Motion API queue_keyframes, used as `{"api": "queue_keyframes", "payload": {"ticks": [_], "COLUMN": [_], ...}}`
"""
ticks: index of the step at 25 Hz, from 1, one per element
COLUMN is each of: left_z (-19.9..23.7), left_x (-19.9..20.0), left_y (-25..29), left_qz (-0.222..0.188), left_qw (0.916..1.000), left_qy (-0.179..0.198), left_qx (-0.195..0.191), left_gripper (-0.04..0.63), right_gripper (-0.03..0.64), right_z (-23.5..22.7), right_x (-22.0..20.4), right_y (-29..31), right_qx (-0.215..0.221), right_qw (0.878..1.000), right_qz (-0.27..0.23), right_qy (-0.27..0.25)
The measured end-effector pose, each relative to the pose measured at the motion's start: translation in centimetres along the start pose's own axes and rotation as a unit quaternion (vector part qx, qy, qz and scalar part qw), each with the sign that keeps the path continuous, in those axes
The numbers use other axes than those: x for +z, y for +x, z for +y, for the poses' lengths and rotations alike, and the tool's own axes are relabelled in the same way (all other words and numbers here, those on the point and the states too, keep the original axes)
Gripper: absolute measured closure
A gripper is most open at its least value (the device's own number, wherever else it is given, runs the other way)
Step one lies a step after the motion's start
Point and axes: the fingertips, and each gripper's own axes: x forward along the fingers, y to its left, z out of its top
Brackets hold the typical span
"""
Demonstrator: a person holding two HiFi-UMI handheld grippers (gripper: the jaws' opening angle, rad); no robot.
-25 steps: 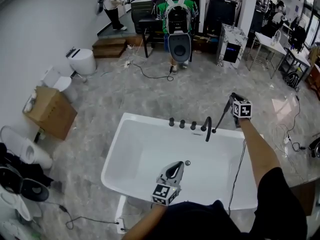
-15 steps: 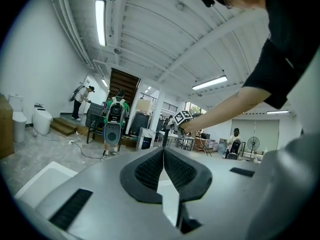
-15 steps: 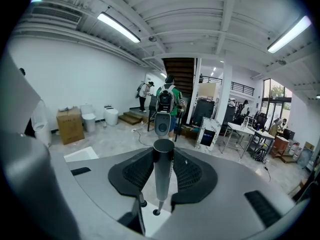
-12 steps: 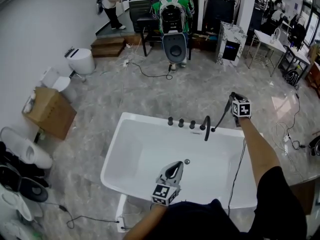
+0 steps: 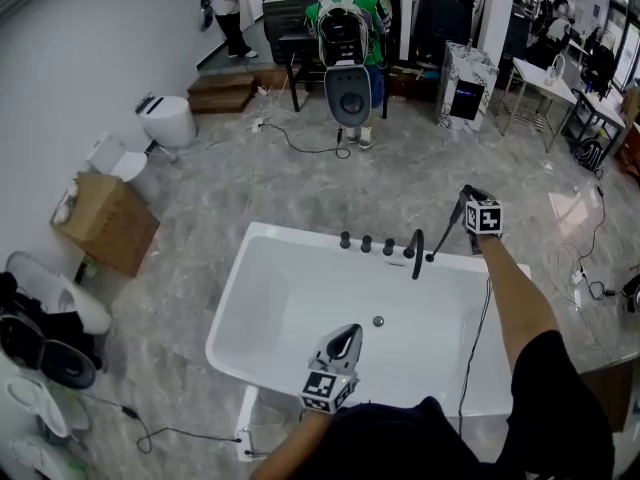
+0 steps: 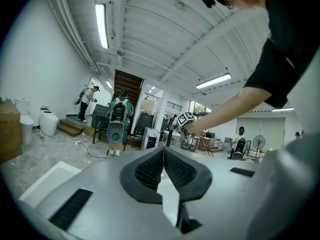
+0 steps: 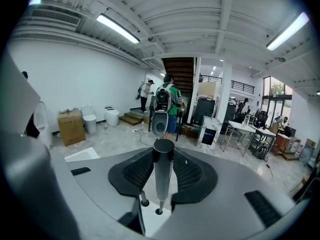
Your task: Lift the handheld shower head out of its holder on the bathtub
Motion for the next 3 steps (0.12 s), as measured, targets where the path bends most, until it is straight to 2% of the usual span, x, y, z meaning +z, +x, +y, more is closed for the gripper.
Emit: {"api": "queue_keyframes", "payload": {"ticks": [3], "left_z": [-0.07], "left_x": [0.1], "left_y": [-0.01], "left_qz": [-0.001], "left_qw": [1.0], "left_qy": [0.005], "left_qx": [0.007], "left_gripper": [0.591], "right_gripper": [0.503], "right_z": [-0.79], "right_x": [-0.47], "right_y": [0.13], "right_qx": [-0.004], "right_qw": [1.0], "right_qz": [0.004], "right_qy": [0.005]}}
